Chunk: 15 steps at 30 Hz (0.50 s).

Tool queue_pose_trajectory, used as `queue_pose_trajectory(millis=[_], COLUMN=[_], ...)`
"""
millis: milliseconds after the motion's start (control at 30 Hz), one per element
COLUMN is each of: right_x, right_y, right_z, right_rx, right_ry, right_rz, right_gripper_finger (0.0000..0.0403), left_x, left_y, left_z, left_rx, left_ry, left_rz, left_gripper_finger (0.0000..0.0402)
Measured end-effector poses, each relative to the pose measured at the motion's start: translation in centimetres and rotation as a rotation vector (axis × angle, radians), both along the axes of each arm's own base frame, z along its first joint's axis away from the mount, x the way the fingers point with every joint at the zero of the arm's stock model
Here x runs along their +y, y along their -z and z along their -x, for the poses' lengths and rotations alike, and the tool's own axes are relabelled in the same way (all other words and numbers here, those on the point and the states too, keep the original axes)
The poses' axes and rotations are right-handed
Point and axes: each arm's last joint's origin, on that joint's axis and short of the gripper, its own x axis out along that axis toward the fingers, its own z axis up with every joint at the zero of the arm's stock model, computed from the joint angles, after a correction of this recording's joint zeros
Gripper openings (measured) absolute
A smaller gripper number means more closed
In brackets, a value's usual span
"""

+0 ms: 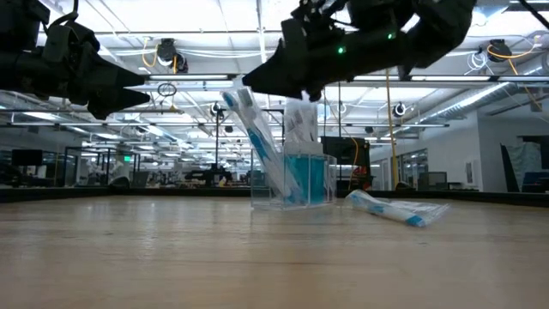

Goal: Pick & Place toothbrushing station
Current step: Put the blue toothbrush into the transparent organizer

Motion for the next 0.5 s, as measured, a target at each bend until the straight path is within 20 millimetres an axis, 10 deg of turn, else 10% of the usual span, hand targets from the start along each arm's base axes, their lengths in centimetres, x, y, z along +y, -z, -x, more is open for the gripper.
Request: queue_pose_trajectory(millis=[500], right_x=[3.7], right_y=[-3.8], right_z=[5.0], right_rx=[0.262], right_ry=[-0.051], right_rz=[-0.135], right_gripper_finger=[0.0163], left_x=[0.0], left_y=[0.0], left_z=[0.0], left_rx=[0.000], left_ry=[0.000], left_rz=[0.000], left_gripper_finger=[0.0283])
